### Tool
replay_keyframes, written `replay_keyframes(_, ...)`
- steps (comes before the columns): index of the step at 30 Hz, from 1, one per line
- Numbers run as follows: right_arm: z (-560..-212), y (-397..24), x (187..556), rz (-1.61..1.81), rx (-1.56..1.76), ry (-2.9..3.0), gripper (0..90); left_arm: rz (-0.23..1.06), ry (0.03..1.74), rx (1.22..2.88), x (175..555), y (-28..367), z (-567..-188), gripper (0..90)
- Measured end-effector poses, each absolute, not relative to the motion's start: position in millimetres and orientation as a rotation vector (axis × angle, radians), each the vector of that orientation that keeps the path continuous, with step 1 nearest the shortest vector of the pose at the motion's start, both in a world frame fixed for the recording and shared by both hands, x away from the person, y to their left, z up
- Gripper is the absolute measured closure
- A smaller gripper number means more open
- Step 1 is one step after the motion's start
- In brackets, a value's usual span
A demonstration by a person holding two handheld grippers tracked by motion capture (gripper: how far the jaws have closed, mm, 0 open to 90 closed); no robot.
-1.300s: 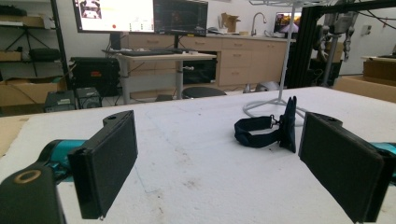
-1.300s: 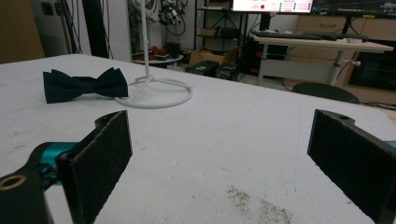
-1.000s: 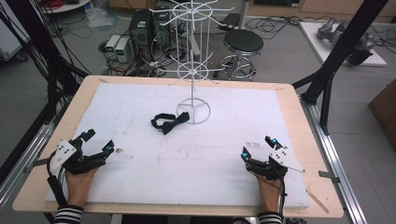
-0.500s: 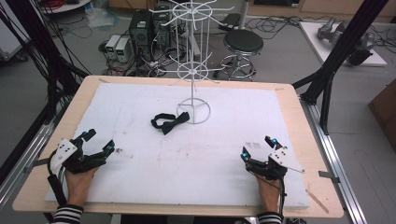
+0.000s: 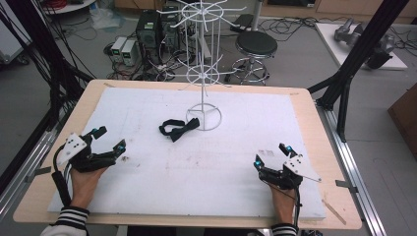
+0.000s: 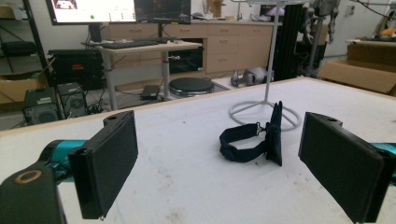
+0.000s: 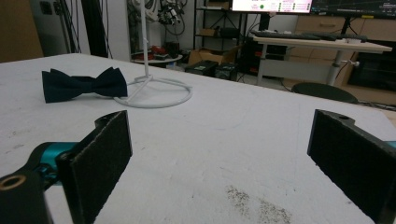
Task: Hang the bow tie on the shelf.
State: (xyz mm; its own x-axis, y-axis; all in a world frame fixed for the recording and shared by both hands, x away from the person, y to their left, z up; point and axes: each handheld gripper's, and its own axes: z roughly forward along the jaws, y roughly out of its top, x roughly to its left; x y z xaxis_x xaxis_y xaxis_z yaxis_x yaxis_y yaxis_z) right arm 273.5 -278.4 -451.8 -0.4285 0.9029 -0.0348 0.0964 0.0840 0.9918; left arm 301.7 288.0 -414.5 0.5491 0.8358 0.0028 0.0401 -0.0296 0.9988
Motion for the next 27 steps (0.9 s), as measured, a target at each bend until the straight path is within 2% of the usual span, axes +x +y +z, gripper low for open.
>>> replay_keyframes(9,-452,-278,273,1.424,1.008,1.643,5.5,0.682,0.763,1.597,328,259,-397,12.2)
replay_keyframes(27,-452,-279,273,1.429,1.017,1.64,5.5,0.572,0.755,1.775,367,217,-393,13.2)
